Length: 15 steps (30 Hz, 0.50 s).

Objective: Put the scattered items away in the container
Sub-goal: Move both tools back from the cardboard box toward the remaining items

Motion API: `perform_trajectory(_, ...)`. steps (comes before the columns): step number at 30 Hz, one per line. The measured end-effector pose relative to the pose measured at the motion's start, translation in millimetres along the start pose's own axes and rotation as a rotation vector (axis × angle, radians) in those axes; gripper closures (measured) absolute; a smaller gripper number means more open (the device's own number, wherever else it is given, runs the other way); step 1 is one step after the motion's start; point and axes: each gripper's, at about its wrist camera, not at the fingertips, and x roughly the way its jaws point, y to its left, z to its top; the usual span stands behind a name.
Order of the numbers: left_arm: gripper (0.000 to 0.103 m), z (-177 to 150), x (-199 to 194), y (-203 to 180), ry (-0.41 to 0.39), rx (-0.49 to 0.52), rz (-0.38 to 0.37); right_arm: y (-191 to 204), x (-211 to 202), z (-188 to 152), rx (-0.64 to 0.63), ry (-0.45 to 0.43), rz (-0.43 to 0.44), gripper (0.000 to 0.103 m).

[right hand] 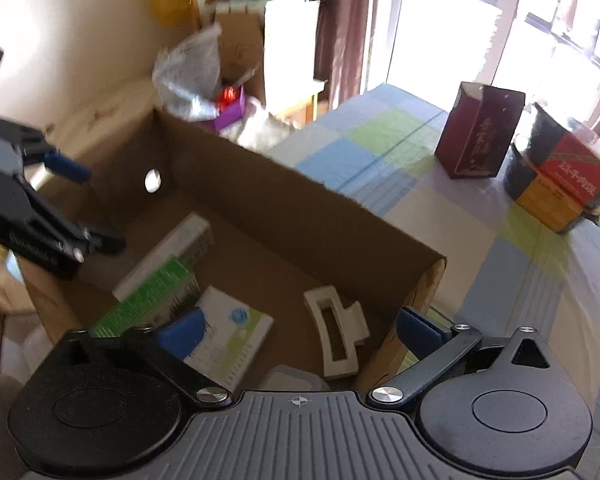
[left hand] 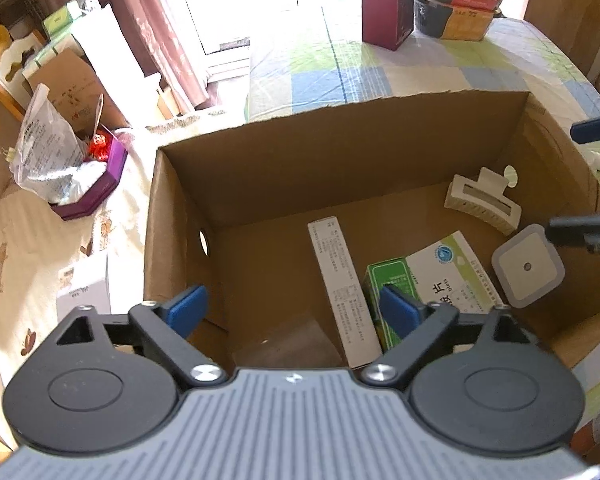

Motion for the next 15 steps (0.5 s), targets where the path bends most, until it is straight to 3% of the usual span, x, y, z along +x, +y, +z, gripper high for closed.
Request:
perform_trajectory(7,0.003,-4,-25,-6,-0.027,-0.003,0.023,0,-33,-6,0.092,-0.066,-0.043,0.0)
perform_trajectory(10,0.003,-7,-39,-7,-0.042,-0.015,0.033,2,-47,-10,0.111,-0.074,-0.084,0.0)
perform_trajectory(15,0.002,-13,-64,-10,-0.068,-0.04,0.031,1,-67,-20,0.176,-0.069,-0.083,0.0)
